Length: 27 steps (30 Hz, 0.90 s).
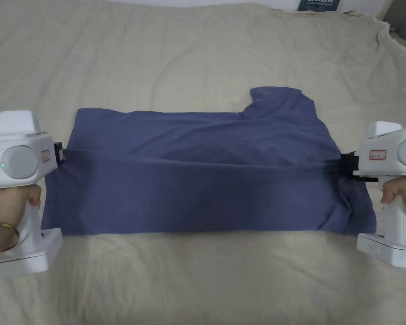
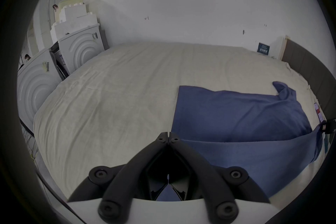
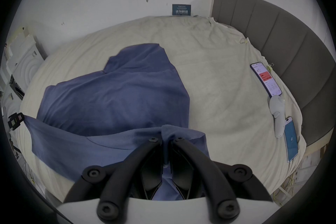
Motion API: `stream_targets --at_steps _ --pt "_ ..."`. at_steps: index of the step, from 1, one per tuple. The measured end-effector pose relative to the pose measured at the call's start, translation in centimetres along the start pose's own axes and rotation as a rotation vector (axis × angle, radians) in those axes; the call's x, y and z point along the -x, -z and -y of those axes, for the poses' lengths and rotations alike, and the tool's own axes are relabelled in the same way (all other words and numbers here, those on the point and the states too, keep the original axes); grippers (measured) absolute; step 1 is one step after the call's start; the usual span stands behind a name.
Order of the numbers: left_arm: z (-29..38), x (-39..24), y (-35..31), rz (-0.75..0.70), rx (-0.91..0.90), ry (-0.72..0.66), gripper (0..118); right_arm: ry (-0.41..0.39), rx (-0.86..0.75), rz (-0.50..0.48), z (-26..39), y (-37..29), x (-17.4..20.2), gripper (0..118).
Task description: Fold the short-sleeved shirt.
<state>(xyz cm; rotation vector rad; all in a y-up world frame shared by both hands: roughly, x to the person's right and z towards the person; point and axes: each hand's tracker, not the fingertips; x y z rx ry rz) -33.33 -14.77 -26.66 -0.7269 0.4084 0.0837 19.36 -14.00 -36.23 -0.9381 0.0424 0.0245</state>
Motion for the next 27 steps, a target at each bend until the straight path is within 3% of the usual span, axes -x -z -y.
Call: stream_targets --at_steps 13,15,16,17,18,19,20,27 --pt "1.2 -1.8 7.4 -0.030 0.122 0.059 3 0.049 0.124 0.058 0.7 6.3 0.6 5" --pt "1.2 -1.8 7.3 -0.035 0.137 0.068 23 0.070 0.118 0.056 0.8 5.9 0.4 17" --pt "1.1 -1.6 7.1 -0.042 0.140 0.063 41 0.084 0.116 0.057 0.7 5.7 0.2 35" --pt "0.8 -1.2 6.8 -0.044 0.142 0.052 72 0.094 0.119 0.057 0.5 5.2 -0.1 67" --pt "0.5 -0.8 6.2 -0.036 0.140 0.025 94 0.102 0.110 0.053 0.4 4.4 -0.4 87" --pt "0.1 -0.4 5.5 -0.029 0.122 -0.012 111 0.115 0.078 0.045 0.2 3.6 -0.6 99" --pt "-0.4 0.1 4.5 -0.015 0.081 -0.039 118 0.117 0.022 0.053 -0.1 2.4 -0.8 104" --pt "-3.8 2.1 -5.4 0.021 -0.219 -0.043 118 0.037 -0.278 0.053 -0.7 -8.2 -1.1 104"
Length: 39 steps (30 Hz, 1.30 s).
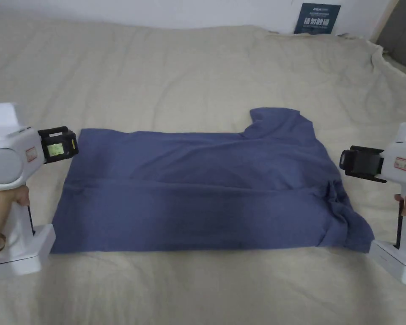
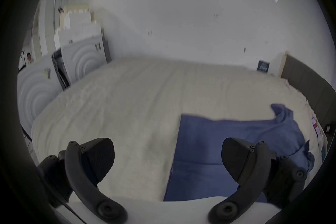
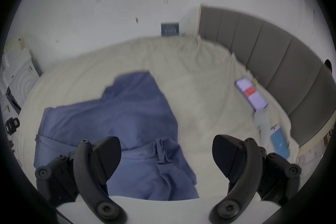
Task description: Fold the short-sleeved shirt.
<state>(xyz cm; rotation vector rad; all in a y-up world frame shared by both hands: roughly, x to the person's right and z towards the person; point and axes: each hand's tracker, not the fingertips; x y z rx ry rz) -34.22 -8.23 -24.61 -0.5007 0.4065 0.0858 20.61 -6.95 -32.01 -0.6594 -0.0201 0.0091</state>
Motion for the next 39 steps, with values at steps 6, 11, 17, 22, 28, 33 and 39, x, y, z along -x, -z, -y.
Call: stream_targets --at_steps 6,11,17,22,28,33,39 --pt "1.4 -0.4 -8.4 0.013 -0.192 0.034 118 -0.017 -0.245 -0.069 3.0 -9.3 0.2 112" --pt "4.7 -0.9 -12.7 0.035 -0.225 0.053 113 -0.021 -0.314 -0.096 7.4 -13.4 0.9 112" --pt "7.9 -0.9 -16.7 0.077 -0.255 0.027 81 -0.024 -0.356 -0.123 11.6 -15.5 1.4 108" --pt "9.6 -1.0 -18.0 0.087 -0.254 0.043 18 -0.010 -0.364 -0.142 13.3 -16.6 1.6 50" --pt "10.3 -1.4 -19.2 0.121 -0.260 0.025 0 0.022 -0.379 -0.151 14.1 -17.7 1.3 0" --pt "10.7 -1.9 -19.6 0.135 -0.258 0.054 0 0.017 -0.383 -0.144 14.0 -18.0 1.3 0" --pt "10.8 -2.5 -19.5 0.146 -0.249 0.055 0 -0.002 -0.379 -0.141 13.2 -17.8 1.2 0"
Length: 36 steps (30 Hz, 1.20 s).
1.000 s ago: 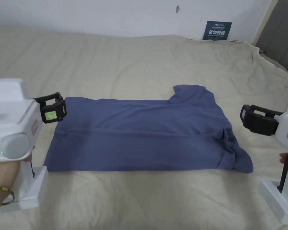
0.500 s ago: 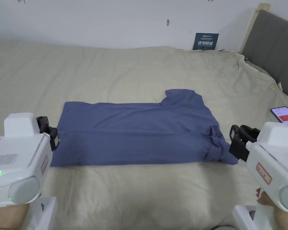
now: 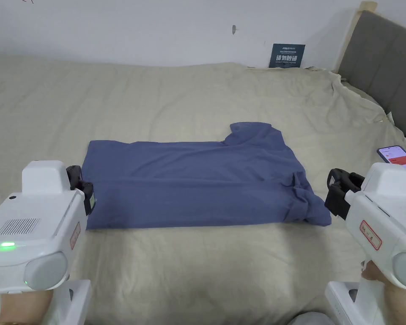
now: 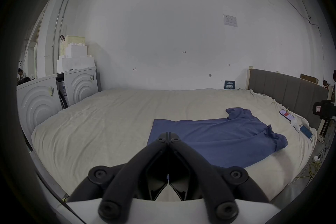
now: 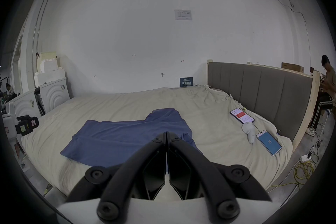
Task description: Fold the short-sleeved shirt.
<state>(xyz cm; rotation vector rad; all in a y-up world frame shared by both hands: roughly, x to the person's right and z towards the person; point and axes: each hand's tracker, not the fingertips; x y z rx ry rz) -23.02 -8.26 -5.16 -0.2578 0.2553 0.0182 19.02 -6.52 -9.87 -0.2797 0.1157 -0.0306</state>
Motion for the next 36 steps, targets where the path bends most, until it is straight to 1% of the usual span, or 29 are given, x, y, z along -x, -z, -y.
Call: stream_targets --at_steps 6,11,13,14,15,16,17,18,19,20,22,24,28,30,32,33,34,36 --pt "0.0 -0.4 0.6 0.002 0.004 0.005 0 -0.015 0.064 -0.024 -1.6 2.8 -0.9 0" --pt "-0.1 -0.7 1.4 -0.001 0.008 -0.003 0 -0.055 0.226 -0.010 -3.3 8.1 -2.2 0" --pt "0.1 -0.8 1.8 -0.002 0.014 -0.009 0 -0.037 0.299 0.001 -3.7 10.1 -2.6 0" --pt "0.2 -0.8 2.0 -0.002 0.020 -0.011 0 -0.013 0.354 -0.001 -3.9 11.5 -3.1 0" --pt "0.2 -0.9 2.2 -0.003 0.028 -0.012 0 0.022 0.391 0.000 -3.8 12.6 -3.5 4" --pt "0.3 -0.9 2.4 -0.002 0.035 -0.015 0 0.050 0.433 -0.006 -3.8 13.7 -3.9 17" --pt "0.4 -1.0 2.7 0.000 0.042 -0.016 0 0.062 0.484 -0.014 -3.7 14.6 -4.1 44" --pt "0.4 -1.1 3.0 0.000 0.049 -0.017 0 0.064 0.525 -0.007 -3.4 15.6 -4.4 66" --pt "0.5 -1.2 3.2 -0.001 0.055 -0.018 0 0.056 0.565 -0.005 -3.1 16.5 -4.4 80" --pt "0.6 -1.2 3.5 0.000 0.060 -0.017 0 0.041 0.593 0.010 -2.8 17.4 -4.5 88" --pt "0.7 -1.4 4.1 0.000 0.073 -0.017 0 0.001 0.637 0.027 -1.9 19.0 -4.4 91" --pt "0.7 -1.5 4.8 0.005 0.087 -0.025 0 -0.012 0.729 0.048 -0.5 20.8 -4.7 97" --pt "1.0 -1.8 5.9 0.003 0.105 -0.028 0 -0.002 0.833 0.096 2.3 23.0 -5.7 99" --pt "1.1 -1.9 6.4 0.003 0.118 -0.031 0 -0.003 0.862 0.147 3.7 23.7 -6.4 98" --pt "1.3 -2.0 6.8 0.004 0.128 -0.036 0 -0.002 0.867 0.168 4.6 24.1 -6.9 97" --pt "1.4 -2.0 7.0 0.002 0.133 -0.033 0 0.014 0.873 0.170 5.1 24.1 -7.3 94" --pt "1.5 -2.1 7.2 0.001 0.139 -0.029 0 0.024 0.879 0.172 5.4 24.2 -7.5 87" --pt "1.7 -2.1 7.6 0.000 0.153 -0.021 0 0.065 0.873 0.150 6.0 24.1 -7.8 79"
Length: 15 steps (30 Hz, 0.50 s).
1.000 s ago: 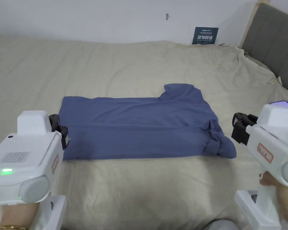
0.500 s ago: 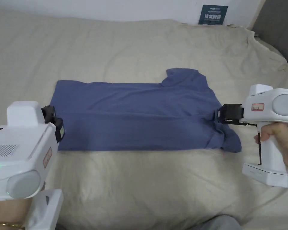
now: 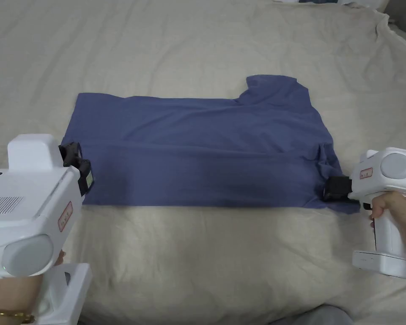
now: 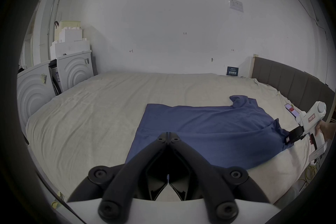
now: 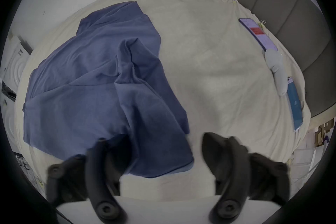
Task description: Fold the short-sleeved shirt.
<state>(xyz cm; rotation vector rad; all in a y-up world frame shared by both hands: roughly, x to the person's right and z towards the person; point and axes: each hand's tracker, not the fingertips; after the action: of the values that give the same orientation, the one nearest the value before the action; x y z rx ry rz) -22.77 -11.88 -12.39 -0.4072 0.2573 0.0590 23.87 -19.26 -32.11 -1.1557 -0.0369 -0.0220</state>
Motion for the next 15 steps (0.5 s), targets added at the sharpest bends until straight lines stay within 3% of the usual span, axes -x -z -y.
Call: stream_targets --at_steps 1,2,4,5,8,10,12,14,15 --pt "0.1 0.0 0.2 -0.001 0.005 0.002 0 0.004 0.001 -0.017 0.2 0.0 0.1 75" --pt "0.1 0.0 0.3 -0.004 0.011 0.002 0 0.011 0.002 -0.053 0.5 0.2 0.2 54" --pt "0.2 0.2 0.6 -0.005 0.025 -0.006 0 0.022 -0.011 -0.086 0.8 0.2 0.7 31" --pt "0.2 0.4 0.9 -0.008 0.036 -0.016 0 0.024 -0.017 -0.097 0.8 0.3 0.8 14" --pt "-0.4 1.4 1.7 -0.023 0.085 -0.078 3 0.003 -0.006 -0.085 0.6 0.1 1.2 11" --pt "-1.3 2.6 2.7 -0.015 0.135 -0.140 22 0.001 -0.003 -0.084 0.2 -0.2 1.2 11" --pt "-2.6 4.0 3.9 0.003 0.209 -0.206 68 0.005 -0.006 -0.090 0.1 -0.7 0.9 11" --pt "-3.7 5.3 5.5 0.007 0.290 -0.234 97 0.001 -0.012 -0.086 0.0 -0.7 1.0 11" --pt "-4.2 6.0 6.2 0.011 0.324 -0.247 102 -0.006 -0.014 -0.083 0.0 -0.8 1.1 11"
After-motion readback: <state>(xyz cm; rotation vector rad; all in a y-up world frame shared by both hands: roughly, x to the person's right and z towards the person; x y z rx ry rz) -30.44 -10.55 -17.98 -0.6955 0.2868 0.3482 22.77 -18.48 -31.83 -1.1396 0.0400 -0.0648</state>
